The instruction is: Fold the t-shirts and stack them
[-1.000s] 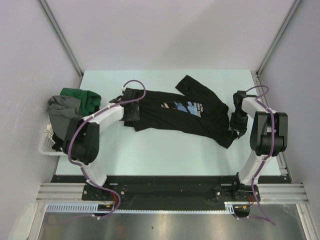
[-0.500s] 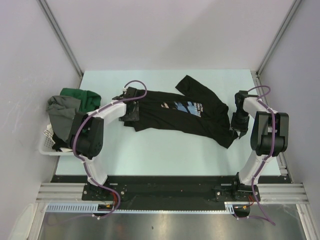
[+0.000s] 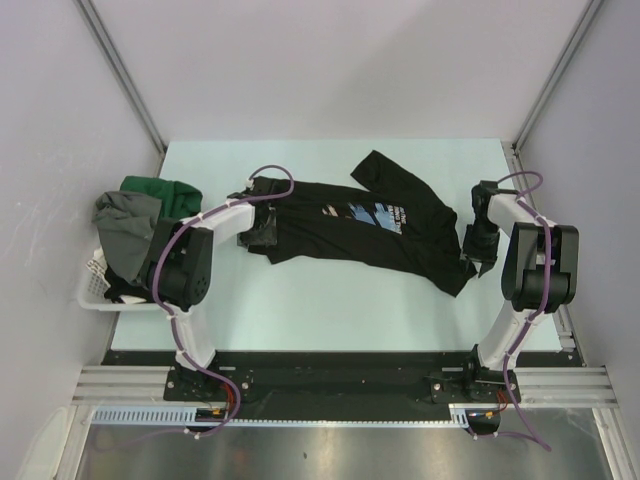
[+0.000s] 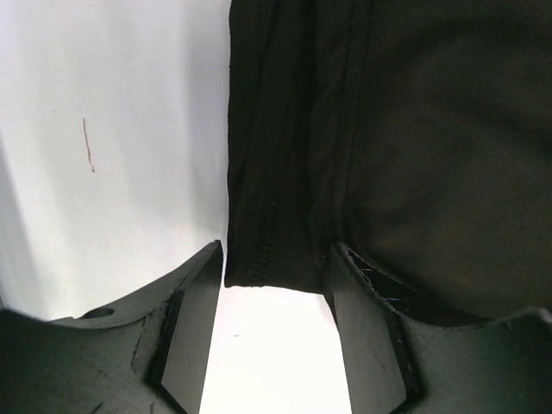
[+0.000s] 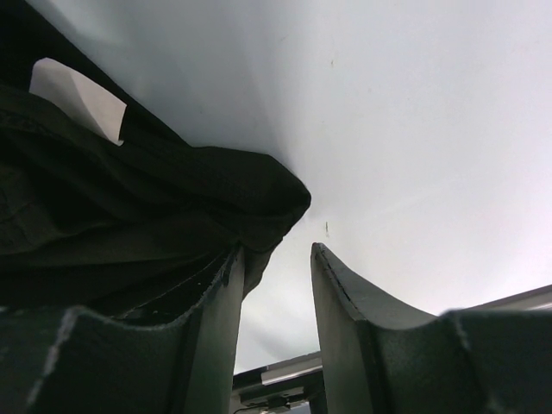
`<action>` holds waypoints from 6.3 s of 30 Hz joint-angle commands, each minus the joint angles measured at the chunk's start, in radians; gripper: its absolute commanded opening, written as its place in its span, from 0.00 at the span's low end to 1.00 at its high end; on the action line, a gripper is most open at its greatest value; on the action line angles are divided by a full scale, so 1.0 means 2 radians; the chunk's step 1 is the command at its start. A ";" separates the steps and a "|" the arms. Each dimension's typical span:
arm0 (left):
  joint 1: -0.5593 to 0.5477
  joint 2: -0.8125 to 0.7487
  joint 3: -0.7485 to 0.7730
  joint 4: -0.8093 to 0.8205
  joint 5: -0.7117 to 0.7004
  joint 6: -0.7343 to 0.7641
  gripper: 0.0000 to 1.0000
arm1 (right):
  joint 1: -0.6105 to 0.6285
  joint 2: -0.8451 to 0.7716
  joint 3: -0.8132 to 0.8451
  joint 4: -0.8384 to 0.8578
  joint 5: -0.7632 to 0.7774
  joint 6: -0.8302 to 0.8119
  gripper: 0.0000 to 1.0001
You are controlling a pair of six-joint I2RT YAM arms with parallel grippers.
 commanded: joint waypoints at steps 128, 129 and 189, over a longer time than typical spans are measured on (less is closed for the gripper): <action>-0.030 -0.146 0.035 -0.142 -0.017 -0.023 0.50 | 0.122 0.346 0.617 0.225 -0.214 -0.052 1.00; -0.029 -0.144 0.036 -0.143 -0.016 -0.023 0.49 | 0.122 0.351 0.616 0.229 -0.224 -0.051 1.00; -0.038 -0.083 0.067 -0.157 -0.009 -0.030 0.46 | 0.114 0.502 0.658 0.488 -0.269 0.060 0.96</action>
